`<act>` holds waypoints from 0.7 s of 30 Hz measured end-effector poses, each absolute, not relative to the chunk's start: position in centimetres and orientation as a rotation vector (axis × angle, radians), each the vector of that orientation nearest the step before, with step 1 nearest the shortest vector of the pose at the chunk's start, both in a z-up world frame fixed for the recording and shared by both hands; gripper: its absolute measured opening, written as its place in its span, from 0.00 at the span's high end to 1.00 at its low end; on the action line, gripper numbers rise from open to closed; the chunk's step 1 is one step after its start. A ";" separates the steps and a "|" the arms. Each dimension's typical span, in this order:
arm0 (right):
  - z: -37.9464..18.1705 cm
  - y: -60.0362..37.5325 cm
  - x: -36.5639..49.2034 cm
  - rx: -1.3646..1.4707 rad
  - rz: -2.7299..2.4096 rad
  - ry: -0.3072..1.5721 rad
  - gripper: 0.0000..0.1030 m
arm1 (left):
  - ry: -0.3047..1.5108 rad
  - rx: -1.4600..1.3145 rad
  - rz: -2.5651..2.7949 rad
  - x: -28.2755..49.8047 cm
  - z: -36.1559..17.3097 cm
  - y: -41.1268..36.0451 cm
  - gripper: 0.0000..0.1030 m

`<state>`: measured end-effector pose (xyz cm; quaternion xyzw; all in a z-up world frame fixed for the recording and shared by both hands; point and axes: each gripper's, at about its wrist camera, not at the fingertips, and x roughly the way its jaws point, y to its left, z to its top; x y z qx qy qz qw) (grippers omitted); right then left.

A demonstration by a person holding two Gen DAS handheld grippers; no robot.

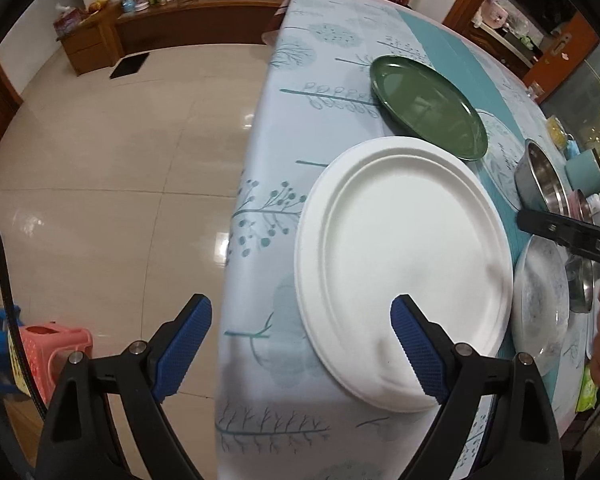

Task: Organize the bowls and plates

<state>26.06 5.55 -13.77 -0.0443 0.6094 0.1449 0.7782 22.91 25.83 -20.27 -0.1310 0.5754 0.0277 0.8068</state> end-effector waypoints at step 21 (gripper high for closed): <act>-18.4 5.9 26.7 -0.115 0.355 1.481 0.78 | 1.368 -0.381 -0.045 23.5 -22.7 26.0 0.79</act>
